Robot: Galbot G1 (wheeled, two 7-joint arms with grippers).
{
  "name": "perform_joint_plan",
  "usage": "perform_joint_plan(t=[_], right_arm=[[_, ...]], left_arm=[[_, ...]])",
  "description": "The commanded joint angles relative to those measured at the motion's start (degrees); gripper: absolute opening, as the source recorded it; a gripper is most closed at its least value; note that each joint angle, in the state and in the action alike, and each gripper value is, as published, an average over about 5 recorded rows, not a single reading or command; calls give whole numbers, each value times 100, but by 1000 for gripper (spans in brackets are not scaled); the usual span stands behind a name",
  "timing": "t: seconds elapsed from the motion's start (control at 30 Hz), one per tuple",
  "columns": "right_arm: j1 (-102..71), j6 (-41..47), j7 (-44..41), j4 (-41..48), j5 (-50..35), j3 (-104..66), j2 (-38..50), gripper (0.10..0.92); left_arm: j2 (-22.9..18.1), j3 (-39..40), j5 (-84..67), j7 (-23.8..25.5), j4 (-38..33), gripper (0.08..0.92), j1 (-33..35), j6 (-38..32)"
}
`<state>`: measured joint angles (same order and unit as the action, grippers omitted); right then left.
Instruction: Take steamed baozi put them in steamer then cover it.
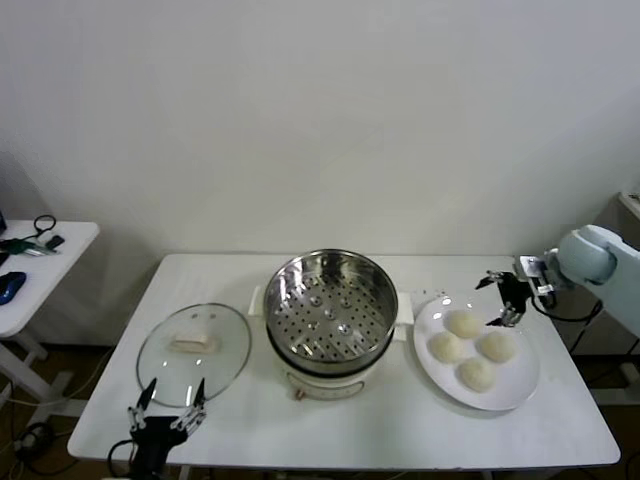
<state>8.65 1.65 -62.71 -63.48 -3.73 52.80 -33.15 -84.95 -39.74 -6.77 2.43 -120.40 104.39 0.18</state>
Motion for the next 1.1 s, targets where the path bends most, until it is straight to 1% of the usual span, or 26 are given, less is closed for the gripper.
perform_joint_plan(t=[0.03, 0.2, 0.37, 0.8, 0.93, 1.1], right_arm=[[258, 141, -313, 1391, 53, 651, -918, 823], [-89, 276, -174, 1848, -51, 312, -1428, 823], [-197, 319, -157, 2143, 28, 272, -1764, 823], [-338, 302, -85, 2514, 335, 93, -2125, 820], [-374, 339, -94, 2496, 352, 88, -2148, 776], [-350, 344, -107, 2449, 357, 98, -2133, 672]], left_arm=[[-23, -17, 46, 5, 13, 823, 5, -3], [-45, -22, 57, 4, 47, 823, 16, -3], [-64, -20, 93, 5, 86, 823, 25, -5], [-94, 17, 186, 1, 138, 823, 24, -4], [-88, 20, 194, -5, 153, 823, 27, -7], [-85, 31, 205, -19, 169, 823, 38, -14]])
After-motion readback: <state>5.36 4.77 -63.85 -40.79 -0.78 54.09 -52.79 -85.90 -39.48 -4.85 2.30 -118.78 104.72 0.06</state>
